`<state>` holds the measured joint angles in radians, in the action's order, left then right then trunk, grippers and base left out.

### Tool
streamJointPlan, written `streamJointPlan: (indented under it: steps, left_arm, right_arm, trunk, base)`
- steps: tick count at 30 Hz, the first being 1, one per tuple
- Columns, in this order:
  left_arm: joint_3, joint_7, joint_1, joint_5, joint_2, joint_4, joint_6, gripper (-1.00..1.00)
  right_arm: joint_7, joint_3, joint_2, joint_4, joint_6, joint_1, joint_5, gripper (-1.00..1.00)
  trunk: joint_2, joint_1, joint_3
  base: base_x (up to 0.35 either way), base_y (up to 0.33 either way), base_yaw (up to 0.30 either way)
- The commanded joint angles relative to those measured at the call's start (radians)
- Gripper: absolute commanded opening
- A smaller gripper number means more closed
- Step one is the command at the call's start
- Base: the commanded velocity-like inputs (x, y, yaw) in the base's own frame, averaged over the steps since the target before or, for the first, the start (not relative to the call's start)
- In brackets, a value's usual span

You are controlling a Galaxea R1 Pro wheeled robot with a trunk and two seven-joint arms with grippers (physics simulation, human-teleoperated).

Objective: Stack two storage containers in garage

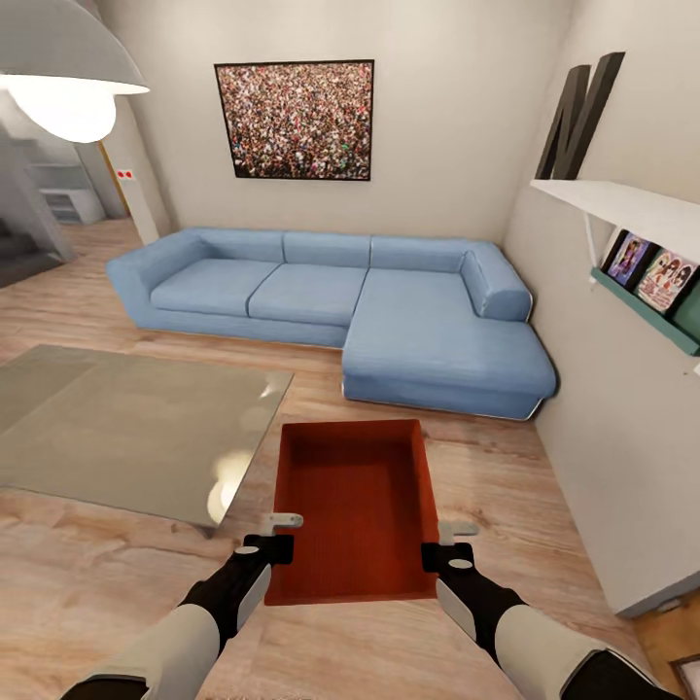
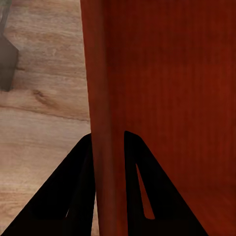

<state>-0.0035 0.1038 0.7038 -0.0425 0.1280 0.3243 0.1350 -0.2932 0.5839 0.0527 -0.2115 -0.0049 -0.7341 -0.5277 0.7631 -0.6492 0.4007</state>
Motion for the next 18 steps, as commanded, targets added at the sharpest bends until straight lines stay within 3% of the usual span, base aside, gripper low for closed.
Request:
streamJointPlan:
  steps: [1, 18]
  left_arm:
    - [0.005, 0.010, 0.000, -0.022, 0.001, 0.002, 0.006, -1.00]
    - [0.002, 0.010, 0.000, -0.022, -0.001, 0.002, 0.006, -1.00]
  right_arm:
    - [-0.014, 0.001, 0.000, 0.001, -0.003, -0.001, -0.006, -1.00]
    - [-0.014, 0.002, 0.001, 0.001, -0.003, -0.001, -0.006, -1.00]
  trunk:
    - [0.001, 0.000, 0.001]
    - [0.001, 0.000, 0.001]
  base:
    - [0.000, 0.000, 0.297]
    - [0.000, 0.000, 0.297]
